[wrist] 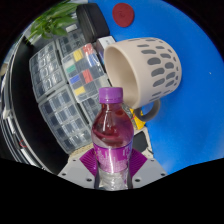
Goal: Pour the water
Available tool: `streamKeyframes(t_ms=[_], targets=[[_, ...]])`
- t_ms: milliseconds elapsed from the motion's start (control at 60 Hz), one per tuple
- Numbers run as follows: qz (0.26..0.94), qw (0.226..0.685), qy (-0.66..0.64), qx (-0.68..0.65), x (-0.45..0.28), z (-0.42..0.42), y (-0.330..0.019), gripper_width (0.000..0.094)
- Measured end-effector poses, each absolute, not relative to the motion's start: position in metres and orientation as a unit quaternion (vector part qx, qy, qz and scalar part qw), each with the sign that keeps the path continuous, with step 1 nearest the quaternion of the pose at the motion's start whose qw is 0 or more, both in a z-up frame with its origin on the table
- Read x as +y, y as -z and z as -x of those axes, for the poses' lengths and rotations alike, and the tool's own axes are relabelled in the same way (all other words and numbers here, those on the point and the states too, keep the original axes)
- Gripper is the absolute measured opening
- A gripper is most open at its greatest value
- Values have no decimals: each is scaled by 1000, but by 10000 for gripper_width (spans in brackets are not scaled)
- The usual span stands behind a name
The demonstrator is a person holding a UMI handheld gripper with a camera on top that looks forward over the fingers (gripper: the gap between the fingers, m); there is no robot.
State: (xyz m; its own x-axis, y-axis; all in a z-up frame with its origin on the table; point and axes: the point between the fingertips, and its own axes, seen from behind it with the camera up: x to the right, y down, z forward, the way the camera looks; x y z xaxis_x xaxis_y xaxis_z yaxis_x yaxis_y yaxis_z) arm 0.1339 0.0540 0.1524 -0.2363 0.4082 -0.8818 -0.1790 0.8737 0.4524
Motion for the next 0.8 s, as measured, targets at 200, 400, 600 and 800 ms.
streamKeyframes(t_ms=[200,400,600,800], targets=[[-19,613,-205,763,53,-129,-155,376],[198,628,-13,752,15,-121,-196,378],[411,557,240,681,-69,-118,-226,379],[517,422,411,622,-158,-127,-210,395]])
